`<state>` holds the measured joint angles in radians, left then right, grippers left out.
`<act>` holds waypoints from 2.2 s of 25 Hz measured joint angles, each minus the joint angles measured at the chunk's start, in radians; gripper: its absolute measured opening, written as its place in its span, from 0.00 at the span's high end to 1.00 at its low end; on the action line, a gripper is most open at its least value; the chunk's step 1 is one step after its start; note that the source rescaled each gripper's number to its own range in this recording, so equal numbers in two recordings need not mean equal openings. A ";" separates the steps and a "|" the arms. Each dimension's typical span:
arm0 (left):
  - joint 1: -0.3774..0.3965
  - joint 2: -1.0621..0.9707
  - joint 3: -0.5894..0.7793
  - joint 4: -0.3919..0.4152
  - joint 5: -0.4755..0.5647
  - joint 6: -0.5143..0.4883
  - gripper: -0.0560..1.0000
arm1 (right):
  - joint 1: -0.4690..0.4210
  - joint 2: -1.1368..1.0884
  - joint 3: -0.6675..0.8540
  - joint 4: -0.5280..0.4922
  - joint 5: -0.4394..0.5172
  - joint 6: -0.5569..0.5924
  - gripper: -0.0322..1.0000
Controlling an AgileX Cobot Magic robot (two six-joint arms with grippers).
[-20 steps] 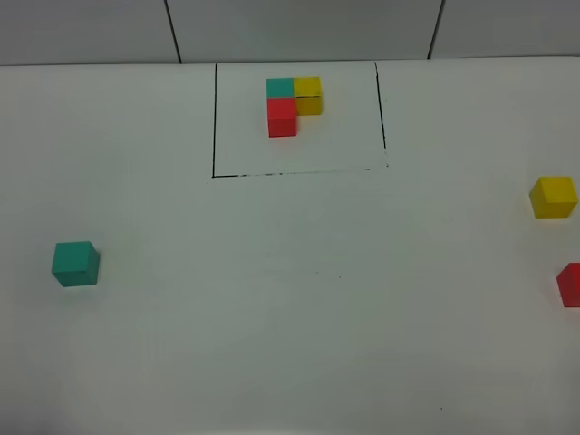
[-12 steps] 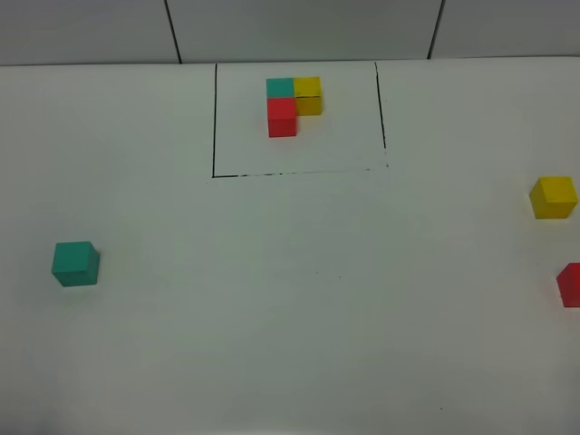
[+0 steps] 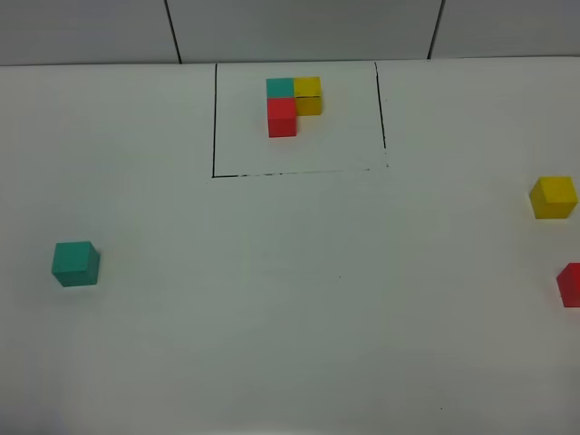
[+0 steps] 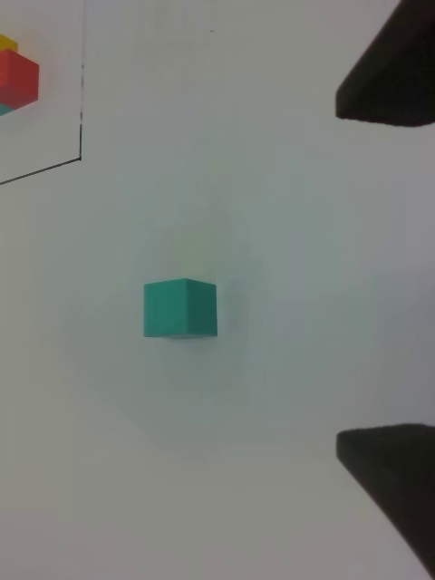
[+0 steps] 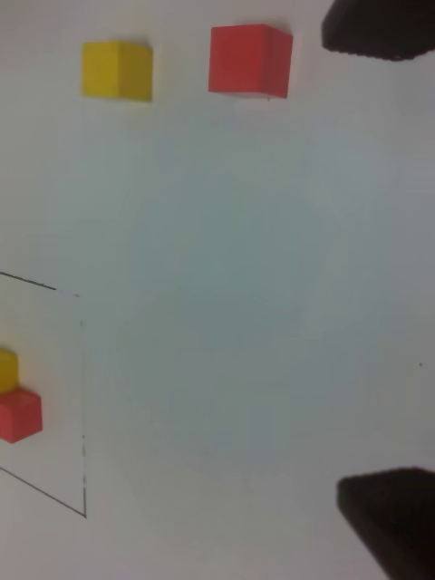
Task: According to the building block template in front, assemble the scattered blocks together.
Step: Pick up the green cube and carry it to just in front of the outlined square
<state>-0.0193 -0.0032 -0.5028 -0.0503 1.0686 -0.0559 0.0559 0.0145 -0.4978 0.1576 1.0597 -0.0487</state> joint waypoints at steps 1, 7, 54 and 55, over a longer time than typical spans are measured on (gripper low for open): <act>0.000 0.000 0.000 0.000 0.000 0.000 0.42 | 0.000 0.000 0.000 0.000 0.000 0.000 0.10; 0.000 0.000 0.000 0.000 0.000 0.000 0.42 | 0.000 0.000 0.000 0.000 0.000 0.000 0.10; -0.073 1.574 -0.389 0.056 -0.377 -0.093 0.04 | 0.000 0.000 0.000 0.001 0.000 0.000 0.17; -0.073 1.576 -0.390 0.056 -0.378 -0.093 0.04 | 0.000 0.000 0.000 0.001 0.000 0.000 0.17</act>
<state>-0.0919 1.5729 -0.8924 0.0060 0.6910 -0.1487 0.0559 0.0145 -0.4978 0.1584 1.0597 -0.0487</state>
